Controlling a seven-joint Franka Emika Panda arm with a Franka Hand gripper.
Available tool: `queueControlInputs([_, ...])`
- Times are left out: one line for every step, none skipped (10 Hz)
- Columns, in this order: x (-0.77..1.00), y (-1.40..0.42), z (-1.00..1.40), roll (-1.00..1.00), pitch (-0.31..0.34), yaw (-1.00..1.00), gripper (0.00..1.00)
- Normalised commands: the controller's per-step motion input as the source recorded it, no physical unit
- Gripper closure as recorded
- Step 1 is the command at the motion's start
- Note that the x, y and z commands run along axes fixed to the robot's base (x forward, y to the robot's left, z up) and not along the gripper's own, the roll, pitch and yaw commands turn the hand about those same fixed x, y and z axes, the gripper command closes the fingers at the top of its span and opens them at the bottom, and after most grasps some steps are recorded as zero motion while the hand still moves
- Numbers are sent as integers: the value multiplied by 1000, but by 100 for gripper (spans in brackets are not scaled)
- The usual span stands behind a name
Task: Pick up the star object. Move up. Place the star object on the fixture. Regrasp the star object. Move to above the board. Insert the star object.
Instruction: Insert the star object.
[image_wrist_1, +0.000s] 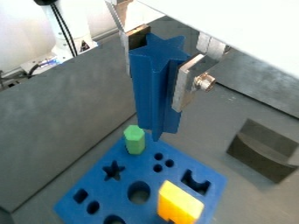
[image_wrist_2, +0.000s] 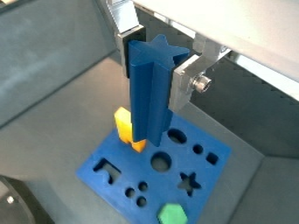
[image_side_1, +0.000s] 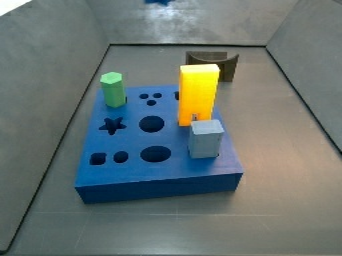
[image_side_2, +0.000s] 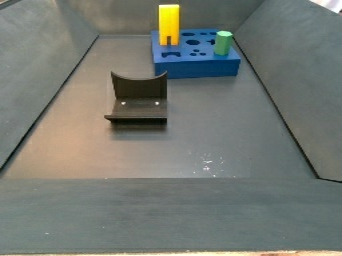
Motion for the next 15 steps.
queueControlInputs([-477, 0, -331, -13, -114, 0, 100])
queueControlInputs([-474, 0, -400, -23, -151, 0, 100])
queueControlInputs([-491, 6, -474, -89, -154, 0, 100])
queueControlInputs([-429, 0, -594, -143, -213, 0, 100])
queueControlInputs([-366, -3, -614, -173, -193, -54, 100])
queueControlInputs([-271, -91, -654, -210, -136, -231, 100])
queueControlInputs([-171, -83, -663, -210, -134, -331, 100])
queueControlInputs([-163, -100, -663, -210, -136, -354, 100])
queueControlInputs([-177, -117, -660, -209, -141, -354, 100])
queueControlInputs([-220, -120, -654, -217, -140, -403, 100])
queueControlInputs([-191, -117, -460, -229, -60, -643, 100])
queueControlInputs([-74, -31, -326, -260, -23, -811, 100])
queueControlInputs([-89, -49, -291, -277, -73, -800, 100])
queueControlInputs([-100, -51, -286, -291, -93, -789, 100])
queueControlInputs([-131, -51, -320, -313, -106, -763, 100])
